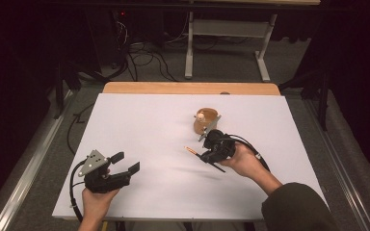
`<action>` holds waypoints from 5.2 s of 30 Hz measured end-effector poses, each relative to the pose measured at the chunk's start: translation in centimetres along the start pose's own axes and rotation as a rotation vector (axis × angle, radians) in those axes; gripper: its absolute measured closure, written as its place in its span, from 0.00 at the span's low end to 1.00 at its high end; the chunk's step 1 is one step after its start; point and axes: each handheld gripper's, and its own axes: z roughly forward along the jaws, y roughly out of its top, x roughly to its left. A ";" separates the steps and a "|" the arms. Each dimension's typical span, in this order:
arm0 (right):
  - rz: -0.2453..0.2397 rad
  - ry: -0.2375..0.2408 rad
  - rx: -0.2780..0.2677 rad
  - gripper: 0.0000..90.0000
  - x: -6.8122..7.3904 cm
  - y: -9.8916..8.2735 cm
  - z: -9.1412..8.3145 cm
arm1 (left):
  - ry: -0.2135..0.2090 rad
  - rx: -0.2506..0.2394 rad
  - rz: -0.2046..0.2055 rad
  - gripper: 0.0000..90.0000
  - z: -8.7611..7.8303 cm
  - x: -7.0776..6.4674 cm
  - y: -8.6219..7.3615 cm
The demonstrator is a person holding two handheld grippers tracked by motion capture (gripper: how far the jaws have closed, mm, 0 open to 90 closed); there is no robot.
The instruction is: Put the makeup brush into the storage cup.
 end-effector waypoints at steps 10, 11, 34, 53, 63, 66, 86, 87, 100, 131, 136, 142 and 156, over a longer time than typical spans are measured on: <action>0.024 -0.002 -0.033 0.94 -0.1 -0.2 -0.5 | 0.002 -0.002 -0.002 0.30 0.0 0.0 0.0; 0.022 -0.002 -0.037 0.94 -0.2 -0.2 -0.6 | 0.002 0.000 -0.001 0.30 0.0 0.0 0.0; 0.092 -0.042 -0.168 0.94 -1.4 -1.4 -2.9 | 0.005 -0.002 -0.001 0.30 0.1 0.1 0.0; 0.126 -0.067 -0.235 0.94 -1.9 -2.0 -4.1 | 0.005 0.003 0.003 0.30 0.3 0.2 0.0; 0.142 -0.068 -0.263 0.94 -2.4 -2.1 -4.5 | 0.006 0.004 0.002 0.30 0.2 0.2 0.0; 0.146 -0.074 -0.261 0.94 -2.3 -2.0 -4.5 | 0.007 0.005 0.003 0.30 0.2 0.2 0.0; 0.174 -0.091 -0.315 0.94 -2.8 -1.7 -5.3 | 0.010 0.006 0.003 0.30 0.3 0.1 0.0; 0.173 -0.093 -0.319 0.94 -2.8 -1.7 -5.4 | 0.010 0.006 0.002 0.30 0.3 0.2 0.0; 0.185 -0.108 -0.347 0.94 -3.4 -1.3 -6.0 | 0.009 0.008 0.005 0.30 0.3 0.2 0.0; 0.225 -0.120 -0.409 0.94 -4.6 0.2 -6.7 | 0.011 0.005 0.003 0.30 0.2 0.2 0.0; 0.226 -0.126 -0.431 0.94 -4.9 0.5 -6.5 | 0.012 0.003 0.001 0.30 0.1 0.2 0.0; 0.231 -0.128 -0.441 0.94 -5.0 1.0 -6.5 | 0.015 0.001 0.001 0.30 0.0 0.2 0.0; 0.258 -0.163 -0.477 0.94 -6.0 2.2 -6.3 | 0.010 0.001 0.005 0.30 0.0 0.0 0.0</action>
